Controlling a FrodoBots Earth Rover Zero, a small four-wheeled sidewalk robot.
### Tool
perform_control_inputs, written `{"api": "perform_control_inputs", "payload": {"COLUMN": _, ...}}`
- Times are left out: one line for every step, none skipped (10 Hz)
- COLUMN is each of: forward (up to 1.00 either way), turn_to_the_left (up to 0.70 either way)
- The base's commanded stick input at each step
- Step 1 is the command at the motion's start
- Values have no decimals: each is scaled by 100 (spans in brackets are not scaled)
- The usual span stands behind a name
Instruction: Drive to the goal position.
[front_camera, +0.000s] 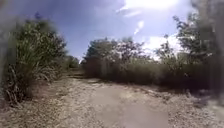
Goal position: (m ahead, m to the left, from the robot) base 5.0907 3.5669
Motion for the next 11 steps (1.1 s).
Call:
{"api": "perform_control_inputs", "payload": {"forward": 0, "turn_to_the_left": -45}}
{"api": "perform_control_inputs", "payload": {"forward": 0, "turn_to_the_left": -45}}
{"api": "perform_control_inputs", "payload": {"forward": 0, "turn_to_the_left": -45}}
{"api": "perform_control_inputs", "payload": {"forward": 0, "turn_to_the_left": -45}}
{"api": "perform_control_inputs", "payload": {"forward": 0, "turn_to_the_left": -45}}
{"api": "perform_control_inputs", "payload": {"forward": 0, "turn_to_the_left": -45}}
{"api": "perform_control_inputs", "payload": {"forward": 0, "turn_to_the_left": -45}}
{"api": "perform_control_inputs", "payload": {"forward": 0, "turn_to_the_left": -45}}
{"api": "perform_control_inputs", "payload": {"forward": 0, "turn_to_the_left": -45}}
{"api": "perform_control_inputs", "payload": {"forward": 0, "turn_to_the_left": -45}}
{"api": "perform_control_inputs", "payload": {"forward": 0, "turn_to_the_left": -45}}
